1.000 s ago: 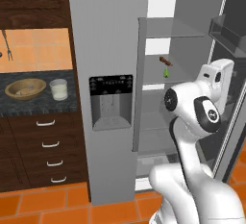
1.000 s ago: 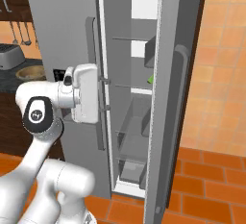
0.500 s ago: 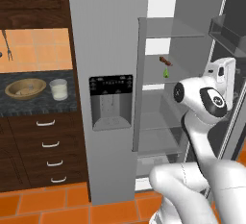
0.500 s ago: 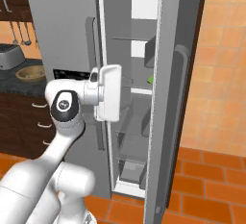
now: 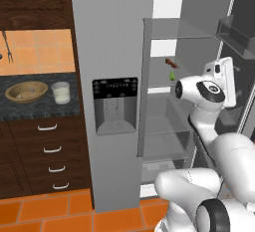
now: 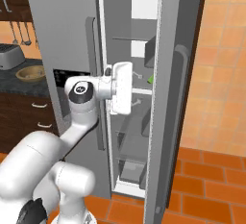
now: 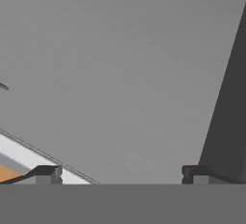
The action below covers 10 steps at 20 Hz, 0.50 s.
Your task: Grab a lemon wedge from the fridge and one ice cube from the ice bowl, and put them in the glass of lemonade.
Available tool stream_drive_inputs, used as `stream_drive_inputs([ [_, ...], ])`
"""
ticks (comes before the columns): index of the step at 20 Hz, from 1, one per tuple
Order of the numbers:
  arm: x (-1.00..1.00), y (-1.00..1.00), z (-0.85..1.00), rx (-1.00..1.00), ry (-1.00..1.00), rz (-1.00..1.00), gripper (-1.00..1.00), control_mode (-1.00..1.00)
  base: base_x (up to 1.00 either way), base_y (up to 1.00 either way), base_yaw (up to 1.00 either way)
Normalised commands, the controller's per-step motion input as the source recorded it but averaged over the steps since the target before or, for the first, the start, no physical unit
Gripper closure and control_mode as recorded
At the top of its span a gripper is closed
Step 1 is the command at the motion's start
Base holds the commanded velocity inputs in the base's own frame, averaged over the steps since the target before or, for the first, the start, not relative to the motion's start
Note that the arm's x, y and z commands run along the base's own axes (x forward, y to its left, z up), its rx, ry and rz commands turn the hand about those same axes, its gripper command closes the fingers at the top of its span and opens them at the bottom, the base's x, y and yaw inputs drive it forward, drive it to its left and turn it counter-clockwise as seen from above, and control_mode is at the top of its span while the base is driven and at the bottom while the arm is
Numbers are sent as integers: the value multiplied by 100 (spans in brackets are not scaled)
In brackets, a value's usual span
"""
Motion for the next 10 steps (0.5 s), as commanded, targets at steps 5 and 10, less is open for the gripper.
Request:
stream_drive_inputs([
  [5,64,-61,-13,-5,12,-13,-100,-100,0,0,0],
  [10,37,-81,-18,-6,14,-14,-100,-100,0,0,0],
])
